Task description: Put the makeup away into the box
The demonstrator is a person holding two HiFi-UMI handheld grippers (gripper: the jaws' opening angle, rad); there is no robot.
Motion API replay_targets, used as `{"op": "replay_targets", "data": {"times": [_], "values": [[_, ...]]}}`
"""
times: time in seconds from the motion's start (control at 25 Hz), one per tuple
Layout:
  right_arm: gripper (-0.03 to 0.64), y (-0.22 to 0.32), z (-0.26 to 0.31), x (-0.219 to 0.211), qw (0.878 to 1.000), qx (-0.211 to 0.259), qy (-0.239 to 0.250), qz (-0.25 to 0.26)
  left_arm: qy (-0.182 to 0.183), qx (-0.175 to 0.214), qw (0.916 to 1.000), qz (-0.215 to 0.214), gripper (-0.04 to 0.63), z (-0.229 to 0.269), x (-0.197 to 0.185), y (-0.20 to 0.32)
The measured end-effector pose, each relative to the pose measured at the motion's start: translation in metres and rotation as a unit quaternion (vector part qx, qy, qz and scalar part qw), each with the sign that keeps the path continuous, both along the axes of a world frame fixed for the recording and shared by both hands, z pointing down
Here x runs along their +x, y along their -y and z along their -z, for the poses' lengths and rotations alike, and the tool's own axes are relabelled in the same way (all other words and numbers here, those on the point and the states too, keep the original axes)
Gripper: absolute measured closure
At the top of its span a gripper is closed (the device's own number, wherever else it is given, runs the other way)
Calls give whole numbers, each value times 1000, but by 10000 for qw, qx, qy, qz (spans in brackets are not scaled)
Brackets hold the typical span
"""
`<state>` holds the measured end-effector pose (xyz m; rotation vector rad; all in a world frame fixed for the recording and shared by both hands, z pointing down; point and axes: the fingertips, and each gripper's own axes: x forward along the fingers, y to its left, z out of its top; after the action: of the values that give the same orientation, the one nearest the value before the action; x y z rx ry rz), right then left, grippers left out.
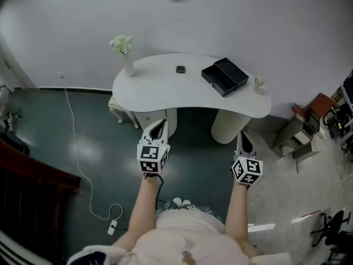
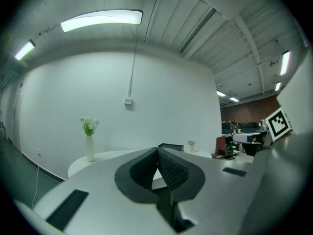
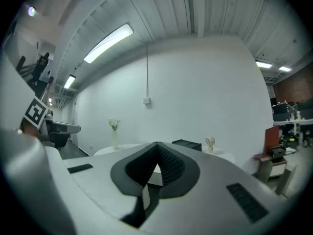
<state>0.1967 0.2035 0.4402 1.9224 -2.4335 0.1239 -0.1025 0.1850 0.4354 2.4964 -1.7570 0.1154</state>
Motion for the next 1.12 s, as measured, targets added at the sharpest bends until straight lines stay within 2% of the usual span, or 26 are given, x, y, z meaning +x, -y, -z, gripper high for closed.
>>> {"op": "replay_targets", "data": {"times": [0.56,1.12], "values": [[601,10,14,-2,9997,163,131,103,28,-2,10000,-68,569,0,8,8],[601,3,-15,-6,9986,-317,329,258,52,-59,9999,-131,569,-9,12,3]]}}
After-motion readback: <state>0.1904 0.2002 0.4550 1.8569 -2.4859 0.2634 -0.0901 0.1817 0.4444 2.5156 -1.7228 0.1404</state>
